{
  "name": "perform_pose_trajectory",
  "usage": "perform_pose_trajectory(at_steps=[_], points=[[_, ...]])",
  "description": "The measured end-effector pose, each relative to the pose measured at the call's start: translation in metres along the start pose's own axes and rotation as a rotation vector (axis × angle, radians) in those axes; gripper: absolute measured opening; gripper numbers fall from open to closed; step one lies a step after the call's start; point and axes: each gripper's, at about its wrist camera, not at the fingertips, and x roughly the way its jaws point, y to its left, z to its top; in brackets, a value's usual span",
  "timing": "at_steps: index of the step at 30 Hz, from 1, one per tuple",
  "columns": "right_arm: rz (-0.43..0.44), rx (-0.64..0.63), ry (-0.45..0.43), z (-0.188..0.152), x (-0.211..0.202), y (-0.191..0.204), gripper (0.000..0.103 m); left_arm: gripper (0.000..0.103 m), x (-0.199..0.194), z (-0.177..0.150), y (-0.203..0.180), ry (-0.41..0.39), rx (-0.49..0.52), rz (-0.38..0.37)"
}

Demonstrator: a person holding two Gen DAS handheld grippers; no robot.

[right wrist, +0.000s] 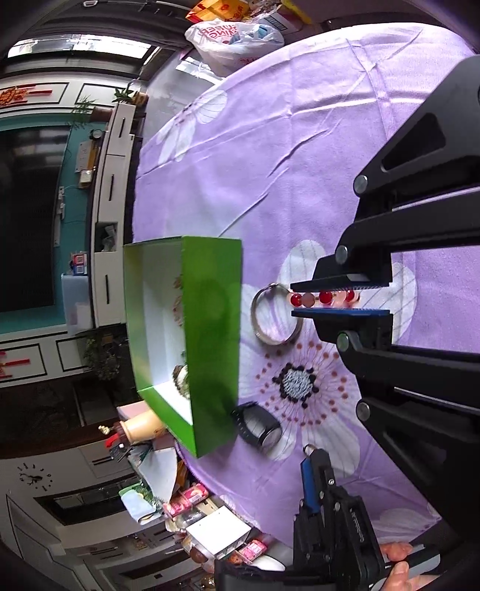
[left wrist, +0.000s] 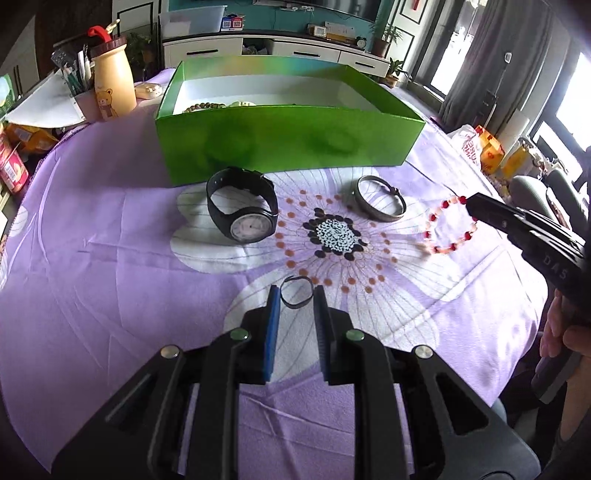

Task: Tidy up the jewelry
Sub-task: 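Grasp the small silver ring with the left tool while the right tool grasps the red bead bracelet, then carry the silver ring and red bead bracelet into the green box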

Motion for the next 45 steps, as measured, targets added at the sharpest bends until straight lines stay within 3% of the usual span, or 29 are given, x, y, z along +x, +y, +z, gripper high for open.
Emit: perform_pose_trajectory(at_steps=[11, 34, 45], points=[[0.012, -0.035, -0.059, 0.014, -0.027, 0.015, 0.008, 0.018, -0.024, 0.01, 0.007, -0.042, -0.016, -0.024], [0.022, -0.074, -0.073, 0.031, -0.024, 0.025, 0.008, 0.018, -0.043, 0.04, 0.016, -0.106, -0.003, -0.036], [0.04, -0.101, -0.088, 0.069, -0.012, 0.035, 0.008, 0.018, -0.036, 0.091, 0.02, -0.121, 0.003, -0.043]])
